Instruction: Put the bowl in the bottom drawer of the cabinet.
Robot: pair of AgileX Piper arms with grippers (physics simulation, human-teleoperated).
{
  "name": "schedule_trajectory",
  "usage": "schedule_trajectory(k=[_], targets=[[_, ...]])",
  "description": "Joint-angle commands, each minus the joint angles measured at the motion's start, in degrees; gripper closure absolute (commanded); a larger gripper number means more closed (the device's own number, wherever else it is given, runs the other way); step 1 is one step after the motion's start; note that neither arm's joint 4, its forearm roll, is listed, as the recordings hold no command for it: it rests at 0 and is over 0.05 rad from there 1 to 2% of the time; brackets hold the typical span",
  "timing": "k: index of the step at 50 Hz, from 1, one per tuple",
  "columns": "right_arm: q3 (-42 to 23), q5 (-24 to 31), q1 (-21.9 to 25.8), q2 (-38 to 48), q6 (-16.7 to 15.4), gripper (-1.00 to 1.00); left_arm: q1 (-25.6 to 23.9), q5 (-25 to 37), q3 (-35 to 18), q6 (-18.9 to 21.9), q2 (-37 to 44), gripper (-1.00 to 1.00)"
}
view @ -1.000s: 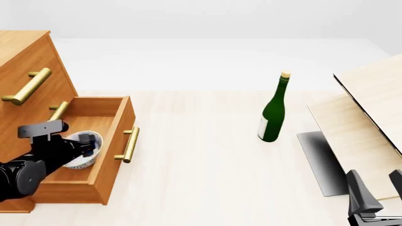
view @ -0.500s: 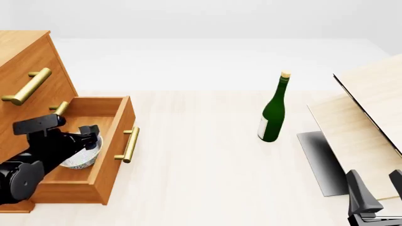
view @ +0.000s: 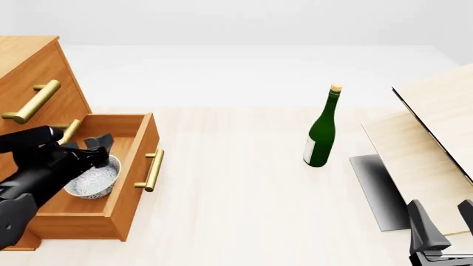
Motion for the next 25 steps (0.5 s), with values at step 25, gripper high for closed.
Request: schedule_trajectory(k=[25], targets=[[0.0, 0.0, 0.0, 0.0, 0.0, -1.0, -3.9, -9.5, 7.6, 0.1, -8.8, -1.0]])
